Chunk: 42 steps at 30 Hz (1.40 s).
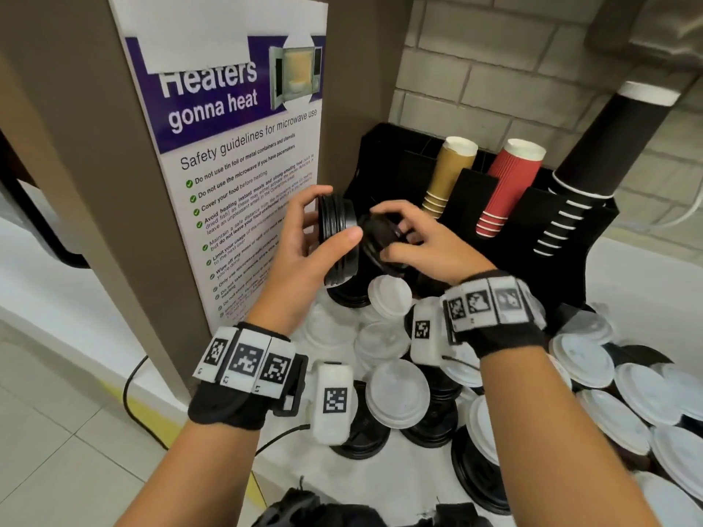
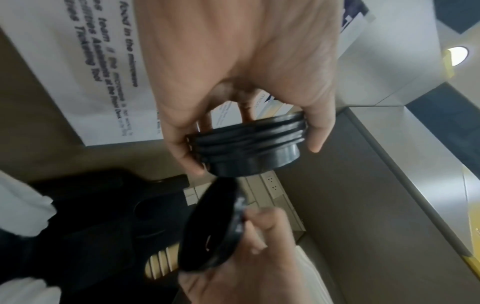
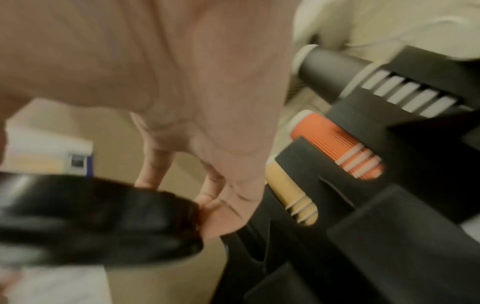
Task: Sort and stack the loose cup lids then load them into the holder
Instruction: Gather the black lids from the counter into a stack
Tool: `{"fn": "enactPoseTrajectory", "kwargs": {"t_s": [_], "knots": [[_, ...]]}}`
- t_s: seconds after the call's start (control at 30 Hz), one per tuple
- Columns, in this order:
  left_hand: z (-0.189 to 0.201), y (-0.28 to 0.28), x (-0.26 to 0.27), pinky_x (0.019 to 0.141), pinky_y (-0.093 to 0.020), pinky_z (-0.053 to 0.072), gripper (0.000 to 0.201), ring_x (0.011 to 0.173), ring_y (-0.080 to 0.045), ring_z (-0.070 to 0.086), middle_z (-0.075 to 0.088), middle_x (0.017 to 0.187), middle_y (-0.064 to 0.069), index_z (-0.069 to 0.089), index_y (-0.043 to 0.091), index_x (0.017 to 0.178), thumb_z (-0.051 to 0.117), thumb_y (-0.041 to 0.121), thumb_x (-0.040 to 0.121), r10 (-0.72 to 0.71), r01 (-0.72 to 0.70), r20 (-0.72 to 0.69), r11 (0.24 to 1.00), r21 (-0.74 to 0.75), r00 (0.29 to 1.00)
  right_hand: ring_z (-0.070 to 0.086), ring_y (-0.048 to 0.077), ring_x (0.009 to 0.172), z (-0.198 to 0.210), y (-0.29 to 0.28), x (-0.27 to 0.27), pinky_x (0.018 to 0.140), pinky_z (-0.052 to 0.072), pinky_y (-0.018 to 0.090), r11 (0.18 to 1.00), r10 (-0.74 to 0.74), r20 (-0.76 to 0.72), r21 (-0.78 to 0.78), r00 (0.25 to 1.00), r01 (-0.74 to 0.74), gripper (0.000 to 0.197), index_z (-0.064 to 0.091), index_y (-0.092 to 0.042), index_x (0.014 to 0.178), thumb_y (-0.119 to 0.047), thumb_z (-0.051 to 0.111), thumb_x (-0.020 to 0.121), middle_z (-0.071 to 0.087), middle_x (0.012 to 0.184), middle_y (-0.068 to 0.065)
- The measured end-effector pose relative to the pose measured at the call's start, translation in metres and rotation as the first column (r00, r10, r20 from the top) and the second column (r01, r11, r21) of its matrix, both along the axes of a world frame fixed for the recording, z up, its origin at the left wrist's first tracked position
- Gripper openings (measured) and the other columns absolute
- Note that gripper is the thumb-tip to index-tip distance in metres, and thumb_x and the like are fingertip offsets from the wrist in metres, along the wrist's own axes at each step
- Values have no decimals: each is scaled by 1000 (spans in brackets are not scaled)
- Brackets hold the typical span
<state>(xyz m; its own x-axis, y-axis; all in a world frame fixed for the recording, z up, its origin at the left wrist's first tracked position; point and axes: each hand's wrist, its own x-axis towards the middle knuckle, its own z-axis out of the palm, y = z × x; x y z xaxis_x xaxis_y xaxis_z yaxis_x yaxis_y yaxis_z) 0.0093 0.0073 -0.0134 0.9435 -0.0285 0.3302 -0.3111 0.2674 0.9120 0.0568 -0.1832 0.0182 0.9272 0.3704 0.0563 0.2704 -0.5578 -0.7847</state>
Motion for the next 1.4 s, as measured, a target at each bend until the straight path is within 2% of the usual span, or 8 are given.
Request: {"fn": "enactPoseTrajectory", "kwargs": {"t_s": [0.13, 0.33, 0.6, 0.93, 1.07, 1.17, 1.23, 1.4], "knots": [[-6, -11, 1, 78, -34, 51, 51, 96, -14, 61, 61, 104, 5, 52, 43, 118, 73, 38, 72, -39, 38, -36, 999, -34, 999, 61, 25, 90, -11, 5, -30, 84, 53, 47, 909, 30, -94, 416, 995, 12, 52, 48, -36, 113, -27, 68, 66, 50, 106, 13], [-5, -18, -3, 91, -50, 53, 53, 114, -30, 58, 58, 117, -3, 54, 47, 119, 73, 44, 70, -101, 102, -69, 995, 12, 992, 62, 32, 102, -10, 10, -43, 88, 54, 53, 882, 59, -72, 471, 996, -19, 56, 49, -34, 126, -19, 63, 74, 54, 120, 13], [-3, -20, -7, 97, -59, 48, 51, 120, -34, 56, 56, 125, -4, 53, 48, 120, 71, 44, 72, -110, 109, -73, 994, -13, 991, 59, 35, 108, -5, 12, -48, 88, 55, 49, 885, 93, -55, 462, 994, -57, 60, 47, -27, 129, -4, 61, 76, 53, 125, 15], [-7, -17, -2, 86, -40, 53, 53, 102, -17, 62, 62, 111, 3, 53, 41, 118, 72, 42, 69, -22, 20, -53, 999, -37, 998, 62, 22, 108, -6, 12, -31, 85, 56, 35, 868, 79, -114, 496, 990, -12, 51, 47, -34, 125, -15, 61, 79, 55, 125, 9], [-3, -8, 1, 71, -29, 52, 53, 88, -7, 63, 62, 100, 10, 52, 38, 119, 71, 38, 70, 23, -25, -28, 997, -79, 999, 57, 6, 93, -7, 25, 4, 87, 44, 24, 997, -20, -14, -72, 1000, 19, 15, 63, -20, 100, -14, 51, 92, 59, 96, -9], [-2, -2, 1, 71, -32, 53, 52, 92, -10, 63, 60, 108, 6, 53, 40, 118, 72, 39, 70, 30, -33, -35, 996, -87, 999, 36, 27, 123, -29, 48, 26, 104, 33, 42, 549, 81, -182, -813, 980, -196, 34, 55, -32, 129, -32, 42, 98, 46, 128, 1], [-2, 0, 1, 73, -35, 53, 52, 93, -12, 63, 60, 110, 4, 53, 40, 117, 73, 39, 69, 41, -44, -33, 994, -96, 999, 25, 32, 128, -45, 57, 34, 100, 30, 46, 313, 76, -201, -925, 977, -215, 45, 37, -49, 139, -37, 42, 96, 34, 137, 3], [-3, 2, 2, 67, -31, 54, 51, 90, -10, 65, 59, 110, 5, 54, 39, 116, 73, 37, 68, 42, -45, -34, 991, -123, 999, 30, 31, 122, -65, 59, 52, 89, 33, 41, 323, 101, -140, -932, 985, -166, 61, 27, -46, 142, -44, 52, 86, 34, 133, 6]]}}
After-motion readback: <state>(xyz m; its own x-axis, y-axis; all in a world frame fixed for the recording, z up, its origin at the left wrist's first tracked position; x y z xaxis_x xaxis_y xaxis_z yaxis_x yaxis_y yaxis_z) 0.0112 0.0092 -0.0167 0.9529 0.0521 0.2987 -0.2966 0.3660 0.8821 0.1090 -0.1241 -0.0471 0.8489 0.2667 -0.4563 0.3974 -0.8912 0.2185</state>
